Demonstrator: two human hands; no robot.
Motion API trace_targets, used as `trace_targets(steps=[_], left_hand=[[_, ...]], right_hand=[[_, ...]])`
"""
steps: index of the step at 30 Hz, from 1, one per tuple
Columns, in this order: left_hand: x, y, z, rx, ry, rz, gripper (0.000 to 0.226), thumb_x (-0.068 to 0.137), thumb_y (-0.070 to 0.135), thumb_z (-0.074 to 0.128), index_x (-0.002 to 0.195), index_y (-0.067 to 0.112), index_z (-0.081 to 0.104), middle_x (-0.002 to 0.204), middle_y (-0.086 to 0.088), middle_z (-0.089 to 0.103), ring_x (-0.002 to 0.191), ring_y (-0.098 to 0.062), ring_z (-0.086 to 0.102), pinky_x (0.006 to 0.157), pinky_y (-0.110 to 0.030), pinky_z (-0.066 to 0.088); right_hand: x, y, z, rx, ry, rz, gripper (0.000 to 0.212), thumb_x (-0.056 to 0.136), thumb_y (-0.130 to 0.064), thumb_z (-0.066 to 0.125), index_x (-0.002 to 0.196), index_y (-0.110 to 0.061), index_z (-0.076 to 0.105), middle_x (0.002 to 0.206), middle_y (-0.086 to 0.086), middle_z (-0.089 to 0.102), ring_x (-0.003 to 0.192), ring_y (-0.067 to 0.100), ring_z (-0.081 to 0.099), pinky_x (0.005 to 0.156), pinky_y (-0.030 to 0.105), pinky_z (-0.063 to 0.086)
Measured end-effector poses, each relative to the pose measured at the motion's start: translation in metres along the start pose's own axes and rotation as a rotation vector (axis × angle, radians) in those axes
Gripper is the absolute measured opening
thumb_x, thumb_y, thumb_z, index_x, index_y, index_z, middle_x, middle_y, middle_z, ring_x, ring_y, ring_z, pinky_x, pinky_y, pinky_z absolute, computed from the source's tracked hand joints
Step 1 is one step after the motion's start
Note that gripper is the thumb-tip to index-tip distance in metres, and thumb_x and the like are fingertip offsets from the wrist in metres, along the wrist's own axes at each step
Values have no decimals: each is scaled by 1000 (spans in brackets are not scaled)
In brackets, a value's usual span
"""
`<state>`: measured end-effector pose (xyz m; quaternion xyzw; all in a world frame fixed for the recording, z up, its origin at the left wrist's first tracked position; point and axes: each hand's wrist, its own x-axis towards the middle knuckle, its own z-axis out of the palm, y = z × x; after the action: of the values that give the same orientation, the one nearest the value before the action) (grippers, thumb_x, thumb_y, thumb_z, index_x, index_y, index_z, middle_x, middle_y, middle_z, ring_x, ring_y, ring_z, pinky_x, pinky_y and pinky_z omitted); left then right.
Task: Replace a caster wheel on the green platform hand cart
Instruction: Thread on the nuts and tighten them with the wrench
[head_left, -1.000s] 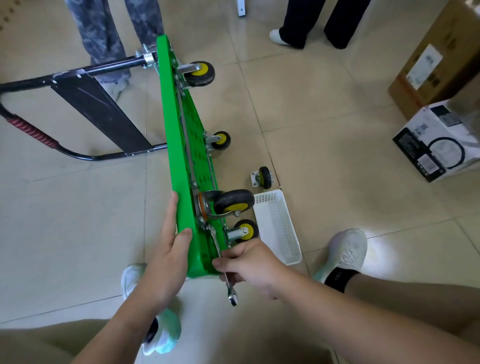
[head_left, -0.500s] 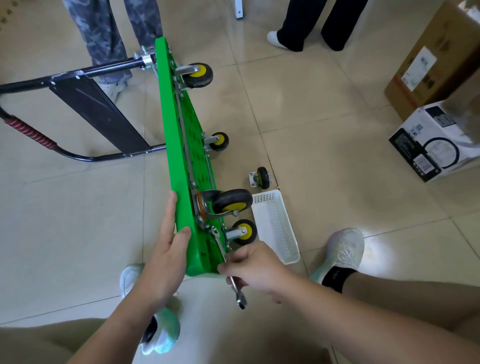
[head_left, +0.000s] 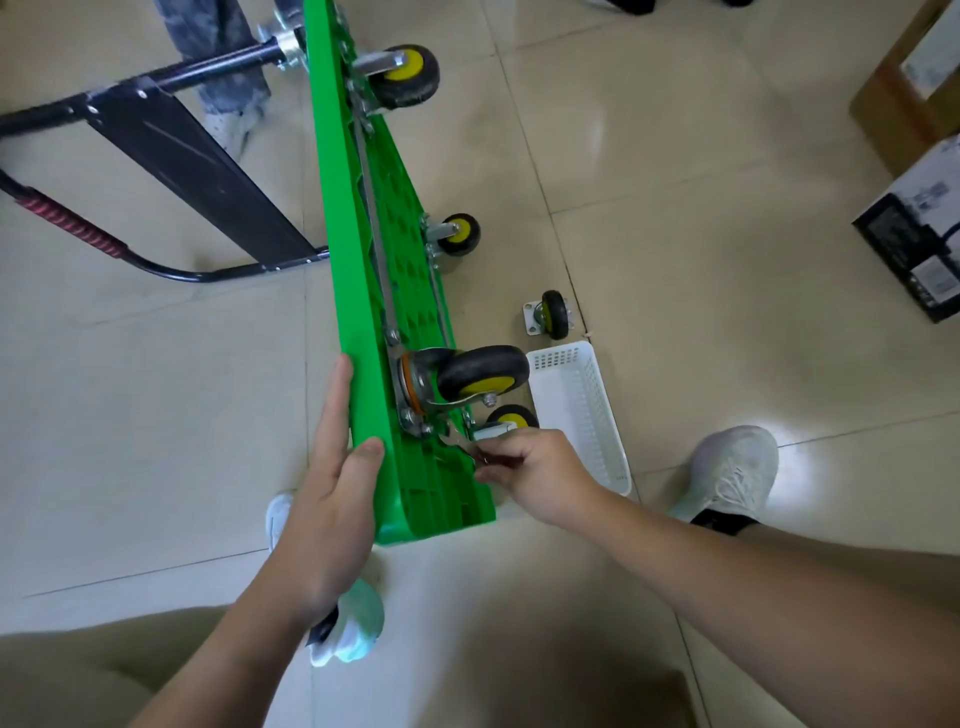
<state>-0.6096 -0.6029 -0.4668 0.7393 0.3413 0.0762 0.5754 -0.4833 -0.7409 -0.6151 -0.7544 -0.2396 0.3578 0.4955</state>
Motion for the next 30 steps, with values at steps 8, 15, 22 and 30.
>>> trace_targets(steps=[8, 15, 22, 30], left_hand=[[2, -3, -4, -22, -14, 11, 65, 91, 32, 35, 146, 64, 19, 132, 62, 32, 134, 27, 30, 111, -14, 27], [3, -8, -8, -28, -27, 19, 64, 93, 34, 36, 144, 70, 21, 155, 43, 27, 147, 9, 27, 126, -42, 23], [1, -9, -6, -64, -37, 32, 65, 92, 35, 38, 147, 66, 20, 150, 46, 34, 145, 6, 34, 124, -45, 28], [2, -11, -6, -55, -31, 27, 65, 93, 35, 38, 144, 70, 21, 154, 41, 32, 145, 5, 35, 123, -44, 30]], right_hand=[[24, 11, 13, -7, 74, -180, 30, 77, -5, 83, 106, -8, 77, 95, 8, 75, 89, 24, 70, 88, 44, 57], [36, 17, 13, -30, 124, -315, 31, 76, 1, 80, 107, -2, 76, 94, 15, 74, 84, 28, 72, 85, 43, 59], [46, 20, 21, -44, 195, -407, 32, 73, 10, 79, 105, 3, 75, 95, 17, 74, 88, 14, 67, 89, 7, 47], [37, 17, 25, -57, 81, -328, 31, 75, -5, 84, 105, -7, 78, 90, 5, 75, 81, 12, 66, 83, 21, 54]])
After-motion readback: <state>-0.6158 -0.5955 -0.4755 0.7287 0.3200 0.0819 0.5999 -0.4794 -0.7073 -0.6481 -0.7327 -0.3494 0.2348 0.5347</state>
